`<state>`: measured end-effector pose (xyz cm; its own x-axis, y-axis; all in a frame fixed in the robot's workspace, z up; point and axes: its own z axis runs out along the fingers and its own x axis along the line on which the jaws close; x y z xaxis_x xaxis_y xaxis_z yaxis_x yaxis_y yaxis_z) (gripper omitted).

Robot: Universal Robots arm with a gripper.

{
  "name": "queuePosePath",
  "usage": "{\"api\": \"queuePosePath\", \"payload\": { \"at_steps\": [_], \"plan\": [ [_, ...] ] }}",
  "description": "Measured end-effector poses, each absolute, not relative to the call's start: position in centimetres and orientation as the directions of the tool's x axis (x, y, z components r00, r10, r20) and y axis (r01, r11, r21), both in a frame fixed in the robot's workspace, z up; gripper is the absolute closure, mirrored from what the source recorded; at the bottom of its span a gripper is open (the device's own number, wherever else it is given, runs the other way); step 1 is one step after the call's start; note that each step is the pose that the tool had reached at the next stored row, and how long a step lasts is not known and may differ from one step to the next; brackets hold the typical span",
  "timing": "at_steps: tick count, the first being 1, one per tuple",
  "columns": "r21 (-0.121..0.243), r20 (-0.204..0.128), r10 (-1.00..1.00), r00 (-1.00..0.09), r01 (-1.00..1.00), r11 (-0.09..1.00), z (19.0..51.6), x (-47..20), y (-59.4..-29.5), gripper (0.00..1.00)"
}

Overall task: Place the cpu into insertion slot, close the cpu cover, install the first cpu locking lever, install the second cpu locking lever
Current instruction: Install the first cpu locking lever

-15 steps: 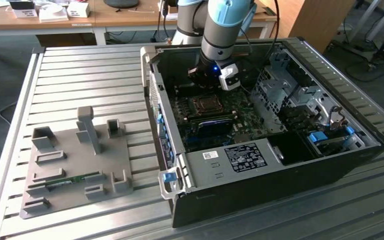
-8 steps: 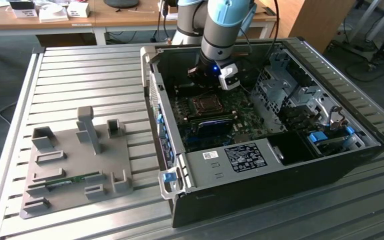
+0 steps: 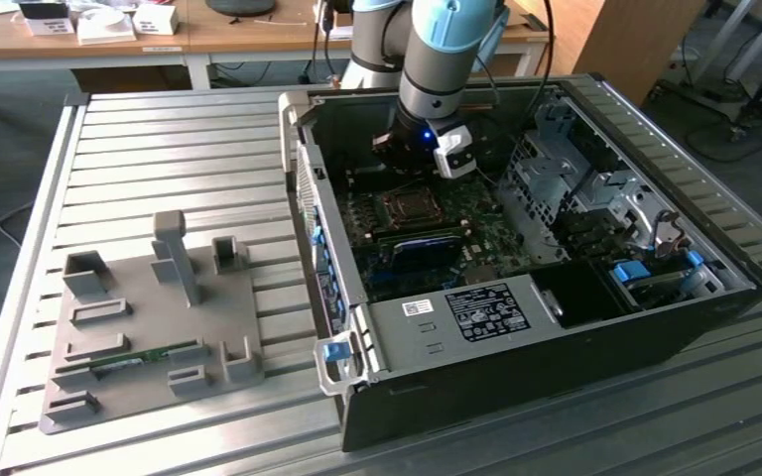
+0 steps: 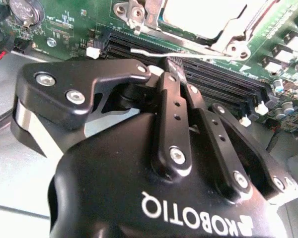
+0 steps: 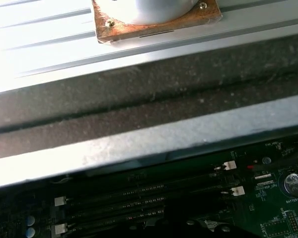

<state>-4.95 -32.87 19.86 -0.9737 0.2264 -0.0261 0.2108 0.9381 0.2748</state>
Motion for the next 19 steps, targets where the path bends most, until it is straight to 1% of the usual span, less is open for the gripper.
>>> {"api": "queuePosePath", "payload": {
  "at_steps": [13,19],
  "plan": [
    [0.275,-0.026,0.226,-0.974,0.211,0.938,21.4,-4.9,-32.9,0.89],
    [0.275,-0.026,0.226,-0.974,0.211,0.938,21.4,-5.0,-32.8,0.89]
  ]
}}
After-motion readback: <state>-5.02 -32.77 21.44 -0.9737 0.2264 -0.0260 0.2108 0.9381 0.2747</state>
